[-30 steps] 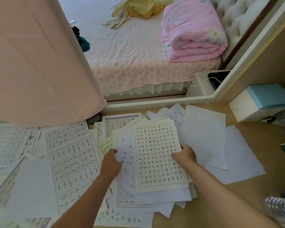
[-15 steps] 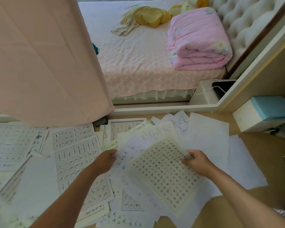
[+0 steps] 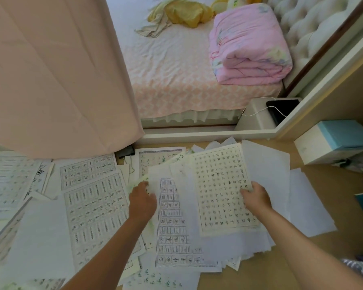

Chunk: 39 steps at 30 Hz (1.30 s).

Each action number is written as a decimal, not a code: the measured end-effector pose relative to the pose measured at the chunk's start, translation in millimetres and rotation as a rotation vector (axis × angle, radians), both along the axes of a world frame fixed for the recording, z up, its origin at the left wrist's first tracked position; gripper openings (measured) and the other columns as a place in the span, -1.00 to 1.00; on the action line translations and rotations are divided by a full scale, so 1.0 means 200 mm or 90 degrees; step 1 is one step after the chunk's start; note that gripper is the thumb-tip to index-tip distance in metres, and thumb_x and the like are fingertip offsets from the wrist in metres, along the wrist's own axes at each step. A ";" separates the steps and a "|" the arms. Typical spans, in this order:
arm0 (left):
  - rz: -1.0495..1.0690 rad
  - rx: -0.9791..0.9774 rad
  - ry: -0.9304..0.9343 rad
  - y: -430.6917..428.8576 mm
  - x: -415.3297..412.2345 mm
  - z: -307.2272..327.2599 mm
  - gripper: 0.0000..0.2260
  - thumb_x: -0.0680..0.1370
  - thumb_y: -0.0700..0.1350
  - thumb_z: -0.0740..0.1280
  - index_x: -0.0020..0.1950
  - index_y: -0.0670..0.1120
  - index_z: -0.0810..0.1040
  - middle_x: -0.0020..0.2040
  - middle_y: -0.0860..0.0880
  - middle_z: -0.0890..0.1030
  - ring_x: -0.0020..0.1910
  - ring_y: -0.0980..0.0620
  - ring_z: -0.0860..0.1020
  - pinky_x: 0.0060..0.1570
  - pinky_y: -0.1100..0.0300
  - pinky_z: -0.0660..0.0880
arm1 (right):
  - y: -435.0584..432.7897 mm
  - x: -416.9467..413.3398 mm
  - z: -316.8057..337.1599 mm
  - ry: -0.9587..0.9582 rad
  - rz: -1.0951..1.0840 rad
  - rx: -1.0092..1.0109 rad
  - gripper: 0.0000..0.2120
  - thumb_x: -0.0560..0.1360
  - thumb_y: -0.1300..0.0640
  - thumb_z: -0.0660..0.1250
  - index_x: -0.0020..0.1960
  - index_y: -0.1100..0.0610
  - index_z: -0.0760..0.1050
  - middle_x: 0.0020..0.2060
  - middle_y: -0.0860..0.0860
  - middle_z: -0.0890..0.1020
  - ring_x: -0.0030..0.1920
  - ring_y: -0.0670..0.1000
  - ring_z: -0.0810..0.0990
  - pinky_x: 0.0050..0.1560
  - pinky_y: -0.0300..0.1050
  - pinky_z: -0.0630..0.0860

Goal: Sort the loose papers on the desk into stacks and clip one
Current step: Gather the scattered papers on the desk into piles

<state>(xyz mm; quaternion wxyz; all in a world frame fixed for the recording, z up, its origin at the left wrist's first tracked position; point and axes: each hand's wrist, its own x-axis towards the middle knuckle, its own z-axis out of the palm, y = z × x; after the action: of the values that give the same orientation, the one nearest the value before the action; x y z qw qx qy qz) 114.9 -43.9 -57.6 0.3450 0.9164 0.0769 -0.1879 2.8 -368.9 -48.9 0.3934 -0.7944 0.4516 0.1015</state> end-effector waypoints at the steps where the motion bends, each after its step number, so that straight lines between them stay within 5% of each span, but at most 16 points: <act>1: -0.018 0.035 0.037 -0.01 -0.05 -0.02 -0.54 0.54 -0.18 0.30 0.45 -0.13 0.35 0.37 -0.16 0.41 0.37 -0.16 0.36 0.33 -0.08 0.38 | -0.01 0.01 -0.02 0.017 -0.010 -0.009 -0.53 0.59 0.03 0.24 0.46 0.14 0.33 0.37 0.09 0.49 0.28 0.17 0.52 0.22 0.05 0.52; 4: -0.011 0.060 0.071 -0.06 -0.15 -0.02 -0.40 0.51 -0.13 0.40 0.50 -0.12 0.25 0.41 -0.16 0.30 0.42 -0.16 0.25 0.36 -0.06 0.32 | 0.05 0.07 -0.05 0.051 0.005 -0.039 -0.50 0.57 0.04 0.25 0.48 0.14 0.29 0.39 0.14 0.43 0.28 0.21 0.49 0.18 0.03 0.51; 7: 0.040 0.015 0.102 -0.09 -0.19 -0.01 -0.33 0.42 -0.16 0.49 0.46 -0.12 0.27 0.33 -0.16 0.38 0.28 -0.15 0.41 0.25 -0.05 0.48 | 0.14 0.12 -0.06 0.036 0.011 -0.020 -0.71 0.51 0.13 0.28 0.23 0.05 0.41 0.16 0.08 0.55 0.03 0.14 0.59 -0.02 0.01 0.59; 12: 0.130 -0.186 0.229 -0.09 -0.19 0.02 -0.60 0.47 -0.24 0.44 0.28 -0.15 0.45 0.13 -0.10 0.62 0.02 -0.08 0.61 0.10 -0.01 0.57 | 0.17 0.10 -0.04 -0.025 -0.006 -0.034 -0.77 0.50 0.23 0.23 0.13 0.04 0.43 0.01 0.00 0.63 -0.10 0.10 0.60 -0.19 -0.09 0.54; 15: 0.126 -0.209 0.200 -0.08 -0.19 0.05 -0.76 0.58 -0.12 0.34 0.23 -0.15 0.56 0.06 -0.05 0.65 -0.01 -0.05 0.63 0.02 0.05 0.58 | 0.12 0.05 -0.02 -0.034 -0.047 0.038 -0.70 0.49 0.24 0.27 0.21 0.06 0.43 0.00 -0.02 0.62 -0.08 0.08 0.62 -0.22 -0.12 0.54; 20: 0.142 -0.197 0.184 -0.08 -0.23 0.07 -0.73 0.60 0.07 0.29 -0.02 -0.12 0.62 -0.13 -0.10 0.70 -0.14 -0.12 0.68 -0.02 -0.10 0.63 | 0.13 0.00 -0.03 0.002 -0.017 0.051 -0.87 0.47 0.15 0.36 0.02 0.06 0.52 0.02 0.06 0.60 -0.08 0.08 0.62 -0.10 -0.04 0.60; 23: 0.134 -0.211 0.212 -0.09 -0.26 0.06 -0.71 0.60 0.07 0.28 0.02 -0.14 0.60 -0.10 -0.13 0.69 -0.12 -0.14 0.67 -0.02 -0.11 0.62 | 0.18 0.02 -0.02 -0.032 -0.039 0.109 -0.72 0.46 0.17 0.41 0.13 0.05 0.43 0.06 0.04 0.55 -0.07 0.05 0.59 -0.17 -0.09 0.55; 27: 0.109 -0.243 0.202 -0.04 -0.27 0.08 -0.82 0.63 -0.11 0.26 0.22 -0.06 0.54 0.08 -0.05 0.65 0.00 0.00 0.63 -0.12 0.17 0.57 | 0.22 0.02 0.01 -0.017 -0.039 0.106 -0.53 0.46 0.22 0.43 0.30 0.06 0.34 0.01 -0.05 0.54 -0.03 0.06 0.59 -0.18 -0.13 0.49; 30: 0.160 -0.201 0.146 0.06 -0.26 0.07 -0.69 0.62 -0.08 0.27 0.34 -0.15 0.47 0.19 -0.11 0.61 0.10 -0.10 0.61 0.02 0.06 0.59 | 0.20 -0.02 0.05 0.029 -0.025 0.025 -0.93 0.48 0.21 0.38 -0.05 0.08 0.53 -0.07 0.00 0.66 -0.19 0.03 0.60 -0.27 -0.17 0.49; 32: 0.208 -0.192 0.079 0.10 -0.27 0.08 -0.78 0.64 -0.09 0.24 0.21 -0.16 0.51 0.08 -0.10 0.62 0.04 -0.12 0.61 -0.05 0.07 0.57 | 0.19 -0.06 0.05 0.036 -0.042 -0.004 -0.88 0.50 0.24 0.32 -0.18 0.08 0.53 -0.13 0.04 0.68 -0.28 -0.01 0.58 -0.36 -0.21 0.43; 34: 0.246 -0.166 0.035 0.14 -0.27 0.11 -0.86 0.66 -0.07 0.21 0.02 -0.12 0.48 -0.07 -0.04 0.58 -0.06 -0.09 0.59 -0.14 0.14 0.47 | 0.20 -0.10 0.05 0.033 -0.072 0.026 -0.90 0.51 0.27 0.29 -0.07 0.10 0.53 -0.12 0.03 0.64 -0.27 -0.01 0.57 -0.37 -0.22 0.42; 37: 0.200 -0.089 0.057 0.20 -0.27 0.10 -0.69 0.66 0.00 0.18 -0.20 -0.14 0.46 -0.26 -0.01 0.52 -0.16 -0.10 0.55 -0.22 0.13 0.42 | 0.26 -0.13 0.05 0.013 -0.091 0.105 -0.83 0.53 0.29 0.28 0.09 0.11 0.50 -0.04 0.06 0.62 -0.14 0.06 0.61 -0.27 -0.17 0.50; 39: 0.171 -0.090 0.087 0.24 -0.26 0.07 -0.79 0.62 -0.03 0.28 -0.07 -0.15 0.54 -0.22 0.00 0.56 -0.14 -0.07 0.57 -0.15 0.13 0.46 | 0.31 -0.14 0.07 0.010 -0.056 0.124 -0.82 0.54 0.29 0.27 0.11 0.11 0.49 -0.03 0.06 0.63 -0.13 0.03 0.60 -0.27 -0.20 0.47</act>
<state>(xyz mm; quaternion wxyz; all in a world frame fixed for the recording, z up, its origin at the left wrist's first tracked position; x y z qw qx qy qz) 63.3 4.3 -43.4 0.4246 0.8564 0.2084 -0.2069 -24.7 -306.7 -35.6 0.4690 -0.7312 0.4769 0.1340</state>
